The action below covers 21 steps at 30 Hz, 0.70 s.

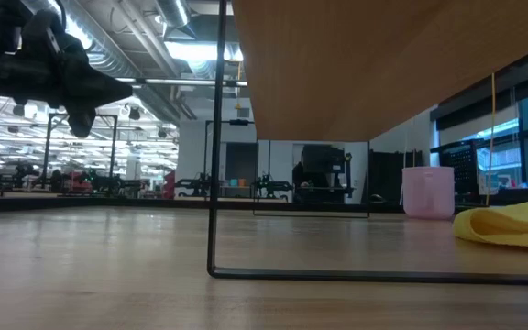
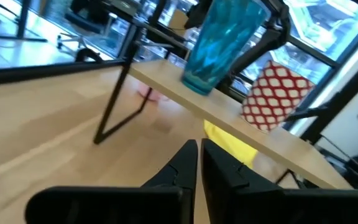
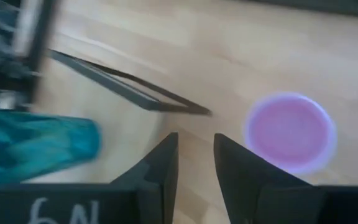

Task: Stack small to large cups/mugs on shelf
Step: Put the pink mug on the shelf

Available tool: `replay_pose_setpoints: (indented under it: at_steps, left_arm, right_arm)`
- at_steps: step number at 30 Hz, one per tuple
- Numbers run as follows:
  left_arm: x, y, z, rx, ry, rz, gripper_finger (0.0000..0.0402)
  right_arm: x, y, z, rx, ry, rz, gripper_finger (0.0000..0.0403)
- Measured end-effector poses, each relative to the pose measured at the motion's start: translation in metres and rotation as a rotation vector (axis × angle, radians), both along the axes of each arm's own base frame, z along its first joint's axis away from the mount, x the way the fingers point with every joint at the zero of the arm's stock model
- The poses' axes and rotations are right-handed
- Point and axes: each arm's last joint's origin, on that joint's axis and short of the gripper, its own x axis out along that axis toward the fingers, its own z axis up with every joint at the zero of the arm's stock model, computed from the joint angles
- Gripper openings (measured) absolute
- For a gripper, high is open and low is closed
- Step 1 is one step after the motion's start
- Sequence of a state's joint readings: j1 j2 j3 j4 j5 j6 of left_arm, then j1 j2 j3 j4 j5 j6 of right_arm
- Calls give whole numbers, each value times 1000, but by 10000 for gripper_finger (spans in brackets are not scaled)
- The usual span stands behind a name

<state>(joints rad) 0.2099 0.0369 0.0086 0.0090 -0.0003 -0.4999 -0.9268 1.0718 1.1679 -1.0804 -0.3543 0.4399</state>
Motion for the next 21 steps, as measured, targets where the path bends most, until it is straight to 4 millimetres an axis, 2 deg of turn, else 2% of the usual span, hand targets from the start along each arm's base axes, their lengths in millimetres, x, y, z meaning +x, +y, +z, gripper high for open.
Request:
replay_pose_setpoints:
  at_steps: [8, 14, 17, 21]
  left_arm:
    - [1, -5, 0, -41, -8, -59, 17]
    - [1, -6, 0, -40, -8, -73, 5]
    - [1, -6, 0, -40, -8, -73, 1]
    - [1, -7, 0, -40, -8, -74, 6]
  right_arm:
    - [-3, -3, -18, 66, 240, -34, 103]
    - [1, -10, -61, 184, 359, -18, 104]
    - [1, -12, -76, 167, 408, -33, 104]
    - [-2, -15, -79, 102, 472, -46, 104]
